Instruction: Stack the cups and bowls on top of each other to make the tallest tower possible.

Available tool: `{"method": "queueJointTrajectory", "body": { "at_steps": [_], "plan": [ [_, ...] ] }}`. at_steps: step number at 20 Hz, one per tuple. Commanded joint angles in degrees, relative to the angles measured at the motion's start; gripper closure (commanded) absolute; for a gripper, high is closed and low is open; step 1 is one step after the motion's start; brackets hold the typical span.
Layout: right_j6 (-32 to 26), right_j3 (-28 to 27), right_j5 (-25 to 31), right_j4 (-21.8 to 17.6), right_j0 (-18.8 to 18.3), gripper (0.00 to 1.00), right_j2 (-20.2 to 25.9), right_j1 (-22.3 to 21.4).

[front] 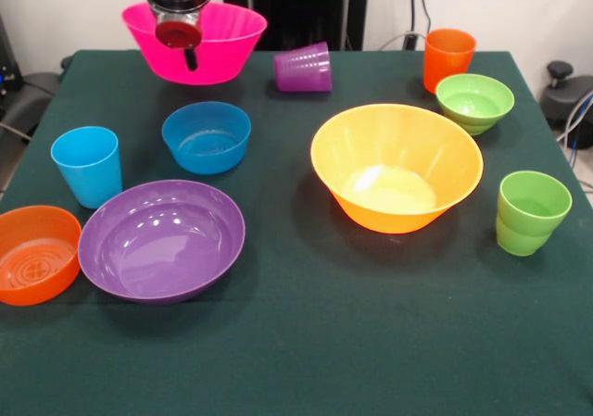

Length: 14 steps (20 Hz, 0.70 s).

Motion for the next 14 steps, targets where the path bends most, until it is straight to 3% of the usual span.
{"method": "queueJointTrajectory", "body": {
  "at_steps": [1, 14],
  "plan": [
    [10.8, -2.1, 1.3, 2.4, 3.9, 1.0, -2.4, -0.3],
    [12.2, -1.2, -1.3, 6.3, 4.4, 1.0, -2.8, -0.9]
  ]
}}
